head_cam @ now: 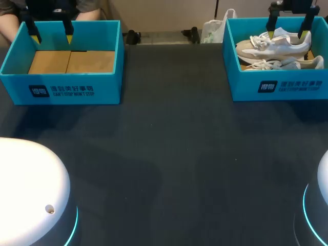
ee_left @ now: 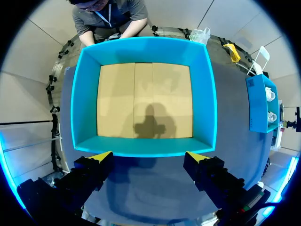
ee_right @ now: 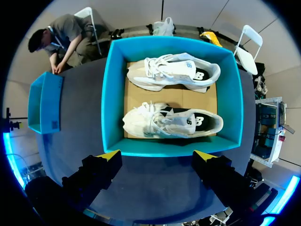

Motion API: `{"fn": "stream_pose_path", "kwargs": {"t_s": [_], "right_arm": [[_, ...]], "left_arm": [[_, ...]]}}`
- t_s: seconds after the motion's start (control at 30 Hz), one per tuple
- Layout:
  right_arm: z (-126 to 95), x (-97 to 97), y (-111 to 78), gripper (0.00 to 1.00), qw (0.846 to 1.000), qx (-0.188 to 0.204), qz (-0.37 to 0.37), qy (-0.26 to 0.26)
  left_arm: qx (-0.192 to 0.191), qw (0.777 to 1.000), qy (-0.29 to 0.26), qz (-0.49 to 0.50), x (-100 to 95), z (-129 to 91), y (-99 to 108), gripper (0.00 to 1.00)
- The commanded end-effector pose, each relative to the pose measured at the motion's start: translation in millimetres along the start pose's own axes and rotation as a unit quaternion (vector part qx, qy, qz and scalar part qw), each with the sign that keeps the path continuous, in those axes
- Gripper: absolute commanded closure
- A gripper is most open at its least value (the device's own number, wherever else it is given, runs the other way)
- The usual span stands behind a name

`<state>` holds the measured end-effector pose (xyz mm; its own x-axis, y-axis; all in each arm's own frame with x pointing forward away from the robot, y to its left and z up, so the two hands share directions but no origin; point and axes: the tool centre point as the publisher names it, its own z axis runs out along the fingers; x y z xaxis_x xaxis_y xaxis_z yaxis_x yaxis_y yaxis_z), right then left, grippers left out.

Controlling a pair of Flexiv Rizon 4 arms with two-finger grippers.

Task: Take the shoe out of the shoebox, open the shoe tongue, remove and reinsert the insole, then place the shoe into the shoebox

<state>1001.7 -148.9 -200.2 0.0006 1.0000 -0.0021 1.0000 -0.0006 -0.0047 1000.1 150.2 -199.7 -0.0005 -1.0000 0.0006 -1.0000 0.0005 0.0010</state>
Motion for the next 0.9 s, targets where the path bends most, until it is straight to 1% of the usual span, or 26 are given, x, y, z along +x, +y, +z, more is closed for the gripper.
{"fn": "stream_pose_path", "kwargs": {"t_s": [0.03,0.47,0.7,0.9], "right_arm": [[-0.2,-0.5,-0.2,0.0,1.0,0.0,0.0,0.001],[1.9,-2.4,0.5,0.0,1.0,0.0,-0.002,-0.001],[15.0,-19.9,-1.7,0.0,1.0,0.008,-0.006,0.001],[28.9,-43.8,-4.1,0.0,1.0,0.008,-0.018,0.006]], "left_arm": [[0.0,1.0,0.0,0.0,0.0,0.1,0.0,0.0],[0.0,1.0,0.0,0.0,0.0,0.1,0.0,0.0],[0.0,1.0,0.0,0.0,0.0,0.1,0.0,0.0],[0.0,1.0,0.0,0.0,0.0,0.1,0.0,0.0]]}}
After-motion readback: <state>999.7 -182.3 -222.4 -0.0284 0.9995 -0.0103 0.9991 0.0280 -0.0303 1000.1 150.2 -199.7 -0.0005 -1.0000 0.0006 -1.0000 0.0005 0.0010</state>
